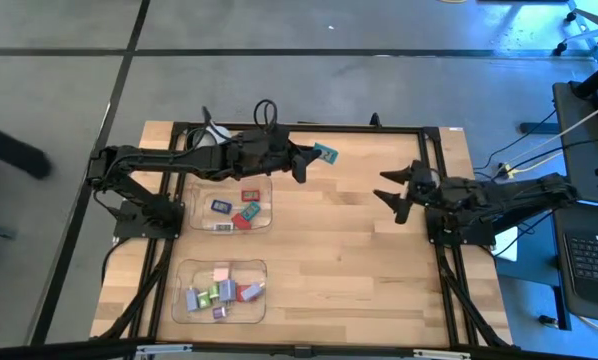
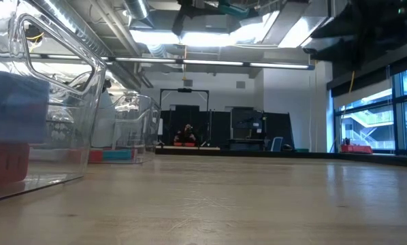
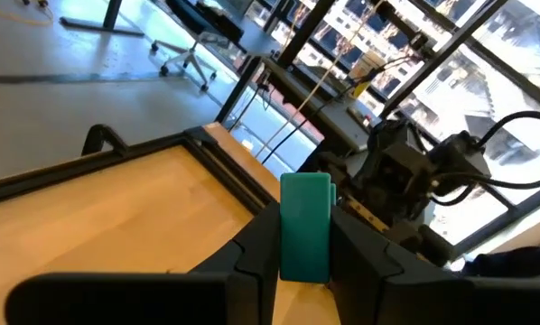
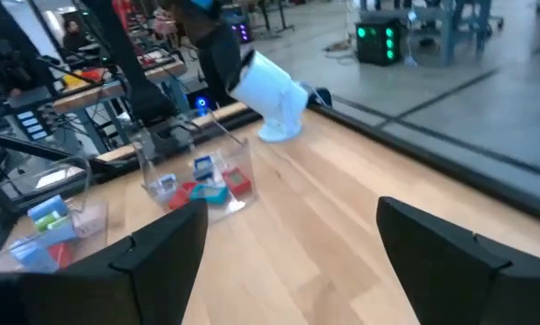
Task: Pick & Place Office items
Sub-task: Put the light blue timer into the top transparent bin
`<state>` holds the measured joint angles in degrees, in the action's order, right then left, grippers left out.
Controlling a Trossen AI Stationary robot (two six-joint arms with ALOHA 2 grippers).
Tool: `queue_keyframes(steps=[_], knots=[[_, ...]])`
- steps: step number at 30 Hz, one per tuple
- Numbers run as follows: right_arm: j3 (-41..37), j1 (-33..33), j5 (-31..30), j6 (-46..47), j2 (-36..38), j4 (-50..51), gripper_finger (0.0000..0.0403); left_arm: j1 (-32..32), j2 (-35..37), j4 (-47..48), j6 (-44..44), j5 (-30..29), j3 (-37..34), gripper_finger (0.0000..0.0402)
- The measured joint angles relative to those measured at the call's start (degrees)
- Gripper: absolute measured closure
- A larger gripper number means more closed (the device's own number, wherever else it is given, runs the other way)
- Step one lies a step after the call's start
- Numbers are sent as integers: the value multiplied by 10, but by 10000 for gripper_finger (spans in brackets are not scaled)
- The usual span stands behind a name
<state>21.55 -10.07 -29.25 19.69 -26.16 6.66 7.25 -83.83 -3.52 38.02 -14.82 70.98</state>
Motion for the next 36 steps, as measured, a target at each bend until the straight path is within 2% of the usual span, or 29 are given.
queue_keyframes(steps=[11, 18, 26, 30, 36], knots=[[-57, 0, -4, 66, 0, -16, 81, 0, 10, 120, 17, 12, 0, 327], [-83, 0, -5, 96, -1, -10, 81, 0, 39, 317, 30, 8, 0, 327], [-86, 0, -68, 96, -1, 13, 81, -30, 46, 588, 118, 8, -7, 327], [-86, 0, -79, 95, -1, 32, 81, -50, 45, 638, 182, 9, -51, 327], [-86, 0, -79, 99, -1, 48, 81, -62, 45, 619, 280, 2, -140, 327]])
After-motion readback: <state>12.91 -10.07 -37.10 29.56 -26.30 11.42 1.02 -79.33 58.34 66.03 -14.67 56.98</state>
